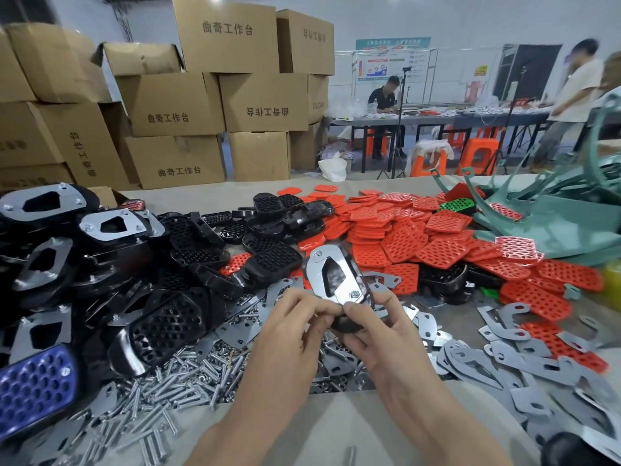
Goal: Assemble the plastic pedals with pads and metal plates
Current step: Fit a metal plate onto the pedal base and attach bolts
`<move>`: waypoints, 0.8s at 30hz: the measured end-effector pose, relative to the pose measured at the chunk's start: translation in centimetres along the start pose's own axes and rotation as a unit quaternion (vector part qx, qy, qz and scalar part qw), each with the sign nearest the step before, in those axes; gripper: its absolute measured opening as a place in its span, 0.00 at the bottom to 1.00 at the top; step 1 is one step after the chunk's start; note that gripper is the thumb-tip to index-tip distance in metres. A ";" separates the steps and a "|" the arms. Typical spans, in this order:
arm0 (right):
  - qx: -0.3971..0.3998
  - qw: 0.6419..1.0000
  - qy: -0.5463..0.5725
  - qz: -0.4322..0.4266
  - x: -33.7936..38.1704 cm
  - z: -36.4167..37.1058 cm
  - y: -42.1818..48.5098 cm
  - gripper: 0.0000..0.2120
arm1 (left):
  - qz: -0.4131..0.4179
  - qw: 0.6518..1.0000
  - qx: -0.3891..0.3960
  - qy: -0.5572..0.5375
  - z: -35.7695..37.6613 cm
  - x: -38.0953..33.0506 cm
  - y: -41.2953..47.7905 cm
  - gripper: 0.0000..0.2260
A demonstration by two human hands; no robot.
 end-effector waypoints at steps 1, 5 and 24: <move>0.003 1.000 0.003 0.000 0.0 0.0 0.0 0.11 | -0.001 1.000 0.000 -0.002 0.0 -0.1 0.0 0.06; 0.022 1.000 -0.021 0.001 0.1 0.3 -0.1 0.19 | 0.004 1.000 -0.002 0.005 0.1 -0.3 -0.1 0.02; 0.016 0.999 -0.041 -0.009 0.2 0.3 -0.2 0.19 | -0.035 0.998 -0.011 -0.054 0.1 0.1 -0.1 0.07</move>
Point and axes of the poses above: each hand's wrist, its own y-axis towards the middle knuckle, its own z-axis out of the palm, x = y × z, the point moved 3 cm from there along y, towards the middle knuckle, and after that the axes turned 4 degrees about x, right-handed, at the moved point
